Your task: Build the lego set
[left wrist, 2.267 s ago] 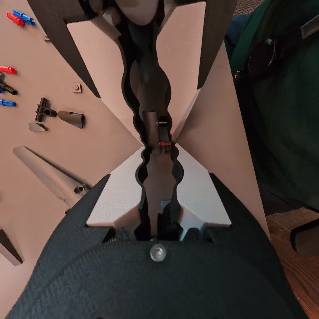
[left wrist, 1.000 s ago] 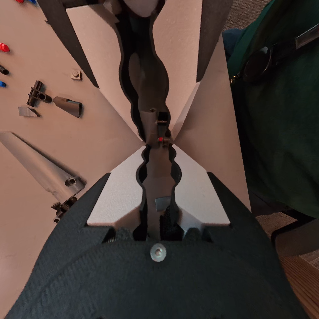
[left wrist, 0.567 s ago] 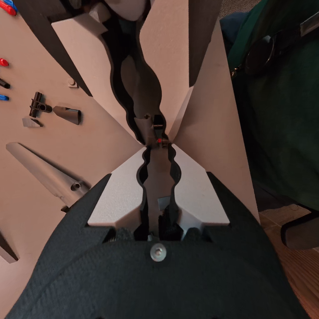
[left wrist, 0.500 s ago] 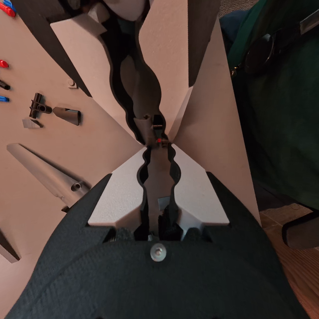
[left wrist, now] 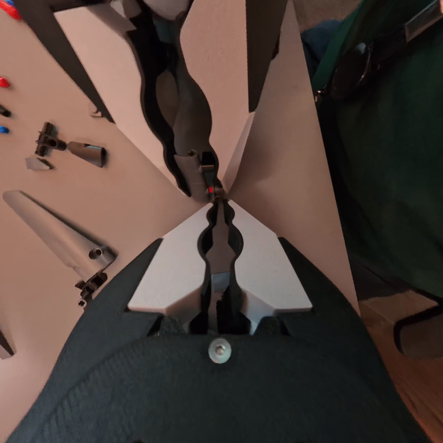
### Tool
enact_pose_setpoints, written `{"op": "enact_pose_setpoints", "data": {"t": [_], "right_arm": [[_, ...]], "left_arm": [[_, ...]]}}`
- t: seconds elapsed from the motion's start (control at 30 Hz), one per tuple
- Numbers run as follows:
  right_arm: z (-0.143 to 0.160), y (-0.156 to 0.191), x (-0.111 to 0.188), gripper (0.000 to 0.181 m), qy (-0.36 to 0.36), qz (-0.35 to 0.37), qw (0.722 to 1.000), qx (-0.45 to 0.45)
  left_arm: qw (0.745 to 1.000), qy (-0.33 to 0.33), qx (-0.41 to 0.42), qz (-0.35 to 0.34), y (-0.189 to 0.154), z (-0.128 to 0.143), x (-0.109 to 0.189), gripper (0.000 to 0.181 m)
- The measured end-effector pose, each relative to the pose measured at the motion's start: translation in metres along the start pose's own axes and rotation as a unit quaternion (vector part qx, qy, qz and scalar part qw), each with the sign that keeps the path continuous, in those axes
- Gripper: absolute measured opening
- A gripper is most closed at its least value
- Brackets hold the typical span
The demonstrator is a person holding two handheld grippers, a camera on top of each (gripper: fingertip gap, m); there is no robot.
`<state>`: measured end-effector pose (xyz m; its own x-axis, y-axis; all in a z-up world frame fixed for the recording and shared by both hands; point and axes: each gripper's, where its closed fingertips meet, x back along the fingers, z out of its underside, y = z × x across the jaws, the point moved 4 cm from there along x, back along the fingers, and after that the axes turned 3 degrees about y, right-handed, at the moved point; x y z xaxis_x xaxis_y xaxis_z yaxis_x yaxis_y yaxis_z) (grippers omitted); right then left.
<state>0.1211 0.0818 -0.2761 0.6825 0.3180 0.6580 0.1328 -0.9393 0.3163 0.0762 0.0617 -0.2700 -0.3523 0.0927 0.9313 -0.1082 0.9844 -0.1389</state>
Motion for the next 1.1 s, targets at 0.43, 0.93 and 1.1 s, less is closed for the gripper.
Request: {"op": "enact_pose_setpoints", "data": {"t": [0.43,0.93,1.1], "right_arm": [[0.007,0.011,0.016,0.039,0.05,0.054,0.997,0.018],[0.006,0.006,0.006,0.024,0.014,0.021,0.998,-0.059],[0.007,0.007,0.004,0.024,0.013,0.032,0.998,-0.045]], "left_arm": [[0.995,-0.068,0.041,-0.061,-0.002,0.0,0.003,0.025],[0.991,-0.115,0.058,-0.023,0.002,-0.004,-0.001,0.019],[0.992,-0.112,0.049,-0.019,0.002,-0.004,-0.002,0.019]]}}
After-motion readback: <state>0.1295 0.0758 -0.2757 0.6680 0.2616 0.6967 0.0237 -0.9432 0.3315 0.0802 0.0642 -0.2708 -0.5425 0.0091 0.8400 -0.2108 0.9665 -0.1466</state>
